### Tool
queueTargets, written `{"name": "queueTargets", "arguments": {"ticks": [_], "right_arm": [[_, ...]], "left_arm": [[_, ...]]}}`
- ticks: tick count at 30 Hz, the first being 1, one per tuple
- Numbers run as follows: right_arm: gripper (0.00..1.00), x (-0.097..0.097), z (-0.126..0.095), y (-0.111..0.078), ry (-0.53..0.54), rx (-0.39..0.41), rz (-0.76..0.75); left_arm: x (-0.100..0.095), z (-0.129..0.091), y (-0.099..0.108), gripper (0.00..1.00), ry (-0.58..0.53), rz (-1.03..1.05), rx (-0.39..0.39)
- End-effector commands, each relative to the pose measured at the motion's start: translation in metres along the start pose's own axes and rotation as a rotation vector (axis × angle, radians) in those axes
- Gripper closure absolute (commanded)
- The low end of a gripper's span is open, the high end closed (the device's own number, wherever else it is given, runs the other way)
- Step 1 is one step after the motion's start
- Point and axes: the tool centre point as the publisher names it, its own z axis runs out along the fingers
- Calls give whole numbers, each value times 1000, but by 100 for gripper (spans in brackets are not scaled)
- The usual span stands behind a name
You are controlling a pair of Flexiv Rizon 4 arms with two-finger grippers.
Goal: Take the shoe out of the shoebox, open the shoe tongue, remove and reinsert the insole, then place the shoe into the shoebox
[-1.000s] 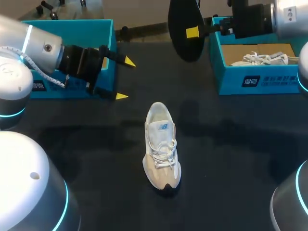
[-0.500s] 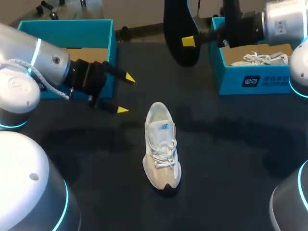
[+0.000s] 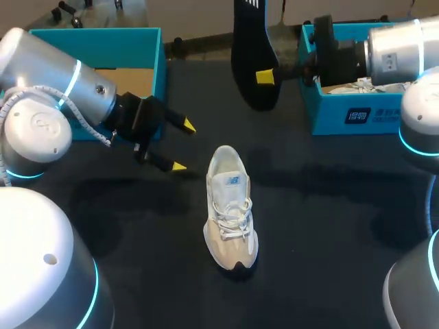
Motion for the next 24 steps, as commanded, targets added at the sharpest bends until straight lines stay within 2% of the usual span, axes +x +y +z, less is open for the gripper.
{"name": "queueTargets", "arguments": {"ticks": [1,10,24], "right_arm": [[100,-9,11,-9,23,-23,7],[100,-18,28,-34,68,-52,59],[100,-17,53,-64,128,-111,115]], "left_arm": [[-1,4,3,0,19,-28,-38],[7,9,19,0,78,-120,-102],[19,11,35,0,133,-229,-150]]}}
